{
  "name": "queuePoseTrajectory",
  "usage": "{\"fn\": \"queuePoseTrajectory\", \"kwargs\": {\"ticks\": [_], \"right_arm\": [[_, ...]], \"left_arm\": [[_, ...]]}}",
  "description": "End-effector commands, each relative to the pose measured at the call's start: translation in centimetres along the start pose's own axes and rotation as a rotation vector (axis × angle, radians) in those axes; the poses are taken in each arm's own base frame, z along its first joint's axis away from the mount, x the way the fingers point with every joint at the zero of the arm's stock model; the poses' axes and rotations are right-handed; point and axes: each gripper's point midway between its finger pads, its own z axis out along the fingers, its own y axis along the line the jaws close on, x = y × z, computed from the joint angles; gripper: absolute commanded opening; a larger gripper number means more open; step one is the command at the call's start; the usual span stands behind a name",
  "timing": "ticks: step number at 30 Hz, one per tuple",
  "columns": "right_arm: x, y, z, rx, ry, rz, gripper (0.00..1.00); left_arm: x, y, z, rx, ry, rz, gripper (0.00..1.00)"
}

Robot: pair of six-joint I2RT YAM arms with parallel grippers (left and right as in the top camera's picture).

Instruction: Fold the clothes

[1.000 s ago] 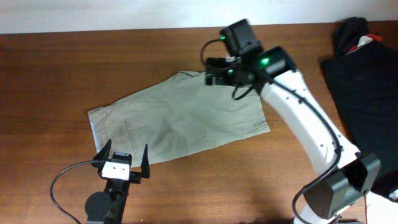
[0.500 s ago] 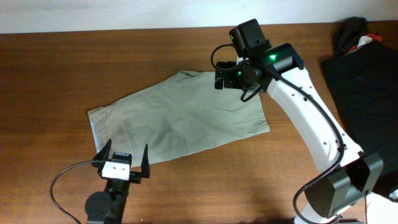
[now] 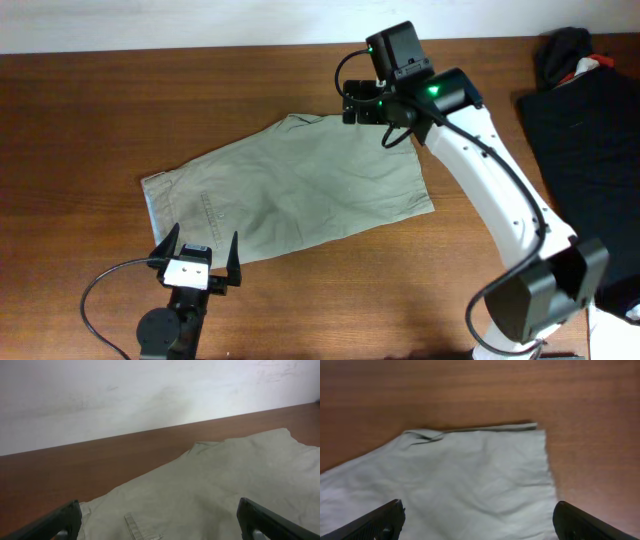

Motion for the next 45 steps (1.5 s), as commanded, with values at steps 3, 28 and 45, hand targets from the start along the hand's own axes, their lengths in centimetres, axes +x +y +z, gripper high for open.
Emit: {"fn": "queuePoseTrajectory", "kwargs": {"ticks": [3,28,45], "right_arm": [[-0.5,-6.4,7.6,0.101,0.064,-0.027,0.99],[1.8,-9.1,19.7,0.004,0.129,0.099,0.04],[-4.7,-12.0,11.1,0.184,-0.103,0.221,0.04]], "left_arm": [[0.2,-0.1,0.0,0.002,0.001,0.013,0.99],[0.2,-0.1,0.0,0.002,0.001,0.013,0.99],[0.2,-0.1,0.0,0.002,0.001,0.013,0.99]]}}
